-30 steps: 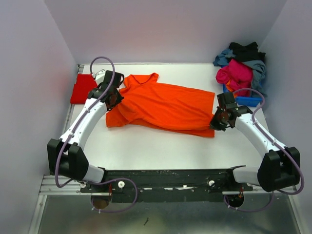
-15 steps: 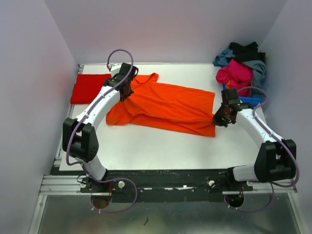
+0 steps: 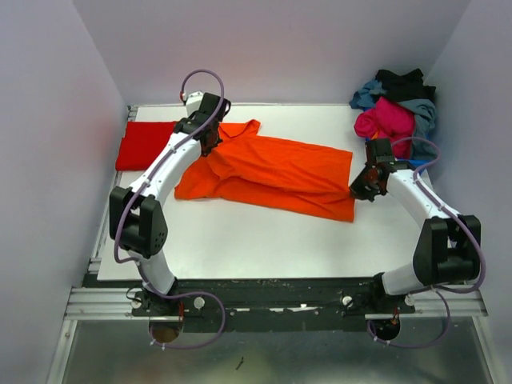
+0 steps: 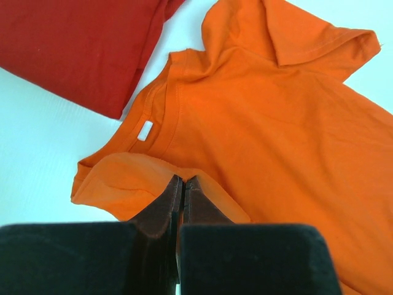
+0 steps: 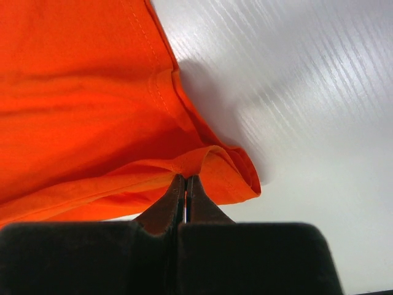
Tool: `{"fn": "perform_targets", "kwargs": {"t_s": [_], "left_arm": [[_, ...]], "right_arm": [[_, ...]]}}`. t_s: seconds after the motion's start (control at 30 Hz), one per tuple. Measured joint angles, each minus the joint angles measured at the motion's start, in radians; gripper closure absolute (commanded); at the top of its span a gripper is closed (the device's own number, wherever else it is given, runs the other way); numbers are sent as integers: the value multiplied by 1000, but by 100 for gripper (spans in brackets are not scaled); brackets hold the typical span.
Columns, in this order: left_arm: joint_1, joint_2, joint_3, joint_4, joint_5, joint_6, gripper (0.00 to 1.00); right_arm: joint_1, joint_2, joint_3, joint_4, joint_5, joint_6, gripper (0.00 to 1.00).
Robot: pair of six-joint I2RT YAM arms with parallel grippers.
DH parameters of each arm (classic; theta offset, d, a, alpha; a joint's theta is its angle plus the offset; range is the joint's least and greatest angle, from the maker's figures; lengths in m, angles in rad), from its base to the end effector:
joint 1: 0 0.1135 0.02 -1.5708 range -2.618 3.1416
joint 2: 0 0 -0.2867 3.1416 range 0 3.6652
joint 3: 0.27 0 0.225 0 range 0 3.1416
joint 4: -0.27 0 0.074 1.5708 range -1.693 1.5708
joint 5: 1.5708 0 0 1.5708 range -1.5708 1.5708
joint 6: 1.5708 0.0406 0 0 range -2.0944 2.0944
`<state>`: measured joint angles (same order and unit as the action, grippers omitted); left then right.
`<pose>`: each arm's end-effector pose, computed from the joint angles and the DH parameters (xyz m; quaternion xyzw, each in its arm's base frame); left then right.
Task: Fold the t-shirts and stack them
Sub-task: Fold the flattened tshirt in 1/3 of the way
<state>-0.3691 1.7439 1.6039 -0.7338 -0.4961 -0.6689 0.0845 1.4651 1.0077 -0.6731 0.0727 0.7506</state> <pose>0.3454 -0.1129 0.3410 -0.2190 0.8884 0.0362 0.4019 0.2589 0.0190 0.2531 0.3263 0.9190 0.0561 0.2139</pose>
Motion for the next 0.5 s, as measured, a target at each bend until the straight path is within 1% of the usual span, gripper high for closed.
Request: {"fn": "perform_targets", "kwargs": {"t_s": [0.17,0.5], "left_arm": [[-6,60,72,4,-1,11,100],[-11,139,125,8,-3,20,100]], "right_arm": [[-17,13,17,10,0,-1,99],[-41,77,66,30,-1,-11,99]]}}
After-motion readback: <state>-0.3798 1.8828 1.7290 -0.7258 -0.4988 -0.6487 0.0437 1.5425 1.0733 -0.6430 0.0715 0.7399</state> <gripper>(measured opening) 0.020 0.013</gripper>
